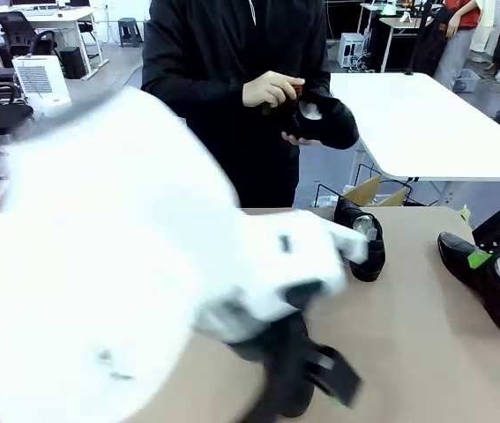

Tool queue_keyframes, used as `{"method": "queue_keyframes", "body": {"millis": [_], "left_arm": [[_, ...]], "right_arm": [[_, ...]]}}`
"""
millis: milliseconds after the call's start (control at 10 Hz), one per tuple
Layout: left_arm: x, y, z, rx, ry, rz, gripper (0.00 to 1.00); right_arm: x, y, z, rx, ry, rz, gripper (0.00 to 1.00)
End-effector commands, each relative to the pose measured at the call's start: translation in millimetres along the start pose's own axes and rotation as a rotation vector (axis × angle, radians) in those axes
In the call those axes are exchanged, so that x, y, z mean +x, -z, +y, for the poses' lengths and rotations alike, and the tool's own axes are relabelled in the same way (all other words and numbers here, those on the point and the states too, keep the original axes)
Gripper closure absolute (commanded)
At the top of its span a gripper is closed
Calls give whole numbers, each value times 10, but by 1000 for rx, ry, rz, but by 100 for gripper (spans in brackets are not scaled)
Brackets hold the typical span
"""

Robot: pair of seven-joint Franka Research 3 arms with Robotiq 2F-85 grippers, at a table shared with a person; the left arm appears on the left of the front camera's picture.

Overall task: Organize the shoes by placing them on the stand.
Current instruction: Place the Shoe from the middle of the table onto the Shoes Stand.

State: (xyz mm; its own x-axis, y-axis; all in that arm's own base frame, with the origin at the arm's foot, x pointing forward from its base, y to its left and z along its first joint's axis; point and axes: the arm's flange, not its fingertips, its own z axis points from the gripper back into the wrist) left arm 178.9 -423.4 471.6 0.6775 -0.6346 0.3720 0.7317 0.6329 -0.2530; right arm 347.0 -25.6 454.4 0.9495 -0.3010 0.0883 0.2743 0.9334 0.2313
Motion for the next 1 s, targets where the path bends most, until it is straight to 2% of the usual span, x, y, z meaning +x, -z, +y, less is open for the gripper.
{"method": "queue_keyframes", "body": {"millis": [0,300,500,700,800,900], "left_arm": [[387,366,57,127,-29,61,0],[647,767,203,282,-205,26,0],[756,876,200,212,-313,63,0],[849,929,98,216,-372,63,0],[661,801,321,221,-302,57,0],[661,801,321,221,-302,57,0]], "right_arm": [[-7,-5,2,3,-8,2,0],[-7,-5,2,3,-8,2,0],[-7,-5,2,3,-8,2,0],[-7,-5,2,3,-8,2,0],[-7,-5,2,3,-8,2,0],[-7,-5,2,3,-8,2,0]]}}
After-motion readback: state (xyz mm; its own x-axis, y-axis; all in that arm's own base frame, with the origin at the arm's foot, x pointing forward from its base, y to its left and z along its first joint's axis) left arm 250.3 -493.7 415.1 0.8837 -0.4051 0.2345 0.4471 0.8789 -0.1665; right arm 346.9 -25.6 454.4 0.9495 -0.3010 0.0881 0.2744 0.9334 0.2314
